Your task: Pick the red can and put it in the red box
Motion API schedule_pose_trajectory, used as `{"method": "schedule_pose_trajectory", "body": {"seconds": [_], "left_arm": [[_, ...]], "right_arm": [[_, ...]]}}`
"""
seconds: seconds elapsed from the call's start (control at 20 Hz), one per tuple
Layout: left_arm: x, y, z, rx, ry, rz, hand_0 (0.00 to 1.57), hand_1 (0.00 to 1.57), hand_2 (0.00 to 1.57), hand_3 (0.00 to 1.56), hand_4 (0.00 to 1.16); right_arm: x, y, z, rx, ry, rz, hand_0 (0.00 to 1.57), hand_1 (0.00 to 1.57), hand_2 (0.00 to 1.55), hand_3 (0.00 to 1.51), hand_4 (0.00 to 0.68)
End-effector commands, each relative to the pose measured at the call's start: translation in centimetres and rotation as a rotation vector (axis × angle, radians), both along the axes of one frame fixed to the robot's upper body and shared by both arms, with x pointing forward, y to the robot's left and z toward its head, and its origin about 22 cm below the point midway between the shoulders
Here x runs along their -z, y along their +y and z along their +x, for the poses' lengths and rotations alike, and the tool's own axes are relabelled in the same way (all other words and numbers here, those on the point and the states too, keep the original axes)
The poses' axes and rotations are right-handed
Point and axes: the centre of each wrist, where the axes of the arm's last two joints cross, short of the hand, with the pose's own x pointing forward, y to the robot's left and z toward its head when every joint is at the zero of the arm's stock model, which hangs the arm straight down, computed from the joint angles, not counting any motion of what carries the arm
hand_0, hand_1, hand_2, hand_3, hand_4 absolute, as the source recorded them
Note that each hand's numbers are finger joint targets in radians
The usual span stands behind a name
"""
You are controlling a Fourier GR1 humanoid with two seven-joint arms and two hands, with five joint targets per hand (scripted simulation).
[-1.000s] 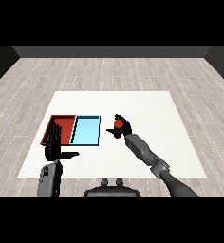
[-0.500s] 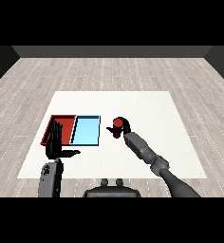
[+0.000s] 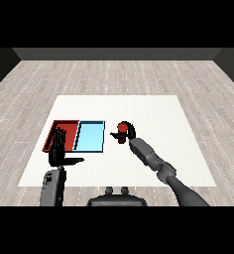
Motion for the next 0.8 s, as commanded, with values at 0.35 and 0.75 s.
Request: {"method": "schedule_pose_trajectory", "body": {"seconds": [0.35, 0.75], "left_arm": [[-0.4, -1.4, -0.3, 0.053, 0.013, 0.02, 0.0, 0.0, 0.0, 0.0, 0.0], [-2.8, -4.3, -2.1, 0.193, 0.097, 0.034, 0.0, 0.0, 0.0, 0.0, 0.0]], "right_arm": [[-3.9, -1.7, 1.3, -0.08, -0.136, 0.007, 1.51, 1.51, 1.45, 1.38, 0.551], [-6.9, -3.6, -0.6, -0.061, -0.283, -0.013, 1.54, 1.54, 1.46, 1.39, 0.574]]}}
